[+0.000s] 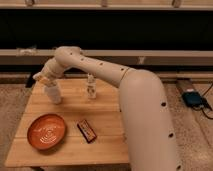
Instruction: Place the white sponge in the ceramic cup
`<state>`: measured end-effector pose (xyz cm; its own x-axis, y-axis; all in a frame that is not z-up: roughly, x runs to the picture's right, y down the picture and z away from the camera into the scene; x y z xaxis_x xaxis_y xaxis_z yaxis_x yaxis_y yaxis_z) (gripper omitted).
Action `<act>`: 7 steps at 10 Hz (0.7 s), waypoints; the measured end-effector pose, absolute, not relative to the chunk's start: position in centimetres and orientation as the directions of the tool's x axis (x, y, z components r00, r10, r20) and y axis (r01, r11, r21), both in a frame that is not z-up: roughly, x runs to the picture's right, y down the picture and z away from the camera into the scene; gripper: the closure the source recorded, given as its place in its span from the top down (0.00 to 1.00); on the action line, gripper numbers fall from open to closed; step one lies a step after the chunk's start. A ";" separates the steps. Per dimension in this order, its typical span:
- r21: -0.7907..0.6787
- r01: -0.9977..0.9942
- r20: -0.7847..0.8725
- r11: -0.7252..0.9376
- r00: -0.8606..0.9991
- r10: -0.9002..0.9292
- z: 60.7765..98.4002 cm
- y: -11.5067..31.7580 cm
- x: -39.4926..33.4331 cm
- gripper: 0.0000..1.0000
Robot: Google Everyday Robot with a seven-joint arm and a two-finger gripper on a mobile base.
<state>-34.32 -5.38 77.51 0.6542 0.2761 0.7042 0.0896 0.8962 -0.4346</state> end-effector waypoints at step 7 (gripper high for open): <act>-0.444 0.088 0.724 0.892 0.622 0.299 79.8 -4.6 -35.7 0.09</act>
<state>-35.74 -4.63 79.79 0.6219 0.2990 0.7238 0.0883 0.8916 -0.4442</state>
